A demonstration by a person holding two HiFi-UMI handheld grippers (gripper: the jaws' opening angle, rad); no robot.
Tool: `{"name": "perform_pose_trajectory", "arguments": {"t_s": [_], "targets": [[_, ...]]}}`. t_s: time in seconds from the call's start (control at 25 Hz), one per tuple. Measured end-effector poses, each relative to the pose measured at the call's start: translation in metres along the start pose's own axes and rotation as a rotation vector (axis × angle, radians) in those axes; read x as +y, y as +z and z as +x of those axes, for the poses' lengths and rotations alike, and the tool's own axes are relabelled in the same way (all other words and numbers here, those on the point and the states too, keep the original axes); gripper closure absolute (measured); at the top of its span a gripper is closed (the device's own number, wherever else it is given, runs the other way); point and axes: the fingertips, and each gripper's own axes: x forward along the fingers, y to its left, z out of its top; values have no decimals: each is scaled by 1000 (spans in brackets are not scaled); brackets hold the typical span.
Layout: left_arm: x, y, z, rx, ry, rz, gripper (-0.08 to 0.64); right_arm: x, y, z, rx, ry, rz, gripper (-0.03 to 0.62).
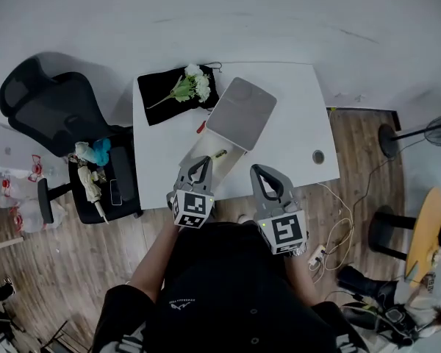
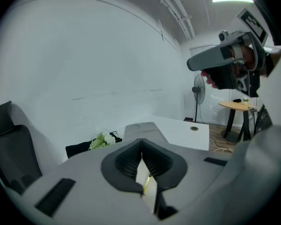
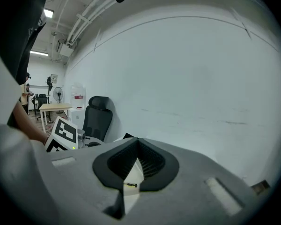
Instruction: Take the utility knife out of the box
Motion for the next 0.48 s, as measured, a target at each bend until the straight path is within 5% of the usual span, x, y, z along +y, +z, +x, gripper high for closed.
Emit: {"name": "perform_pose_trajectory", "arguments": {"t_s": [0.48], "targets": [[-8, -59, 63, 211, -171, 100, 552, -25, -23, 8, 99, -154, 110, 588]]}}
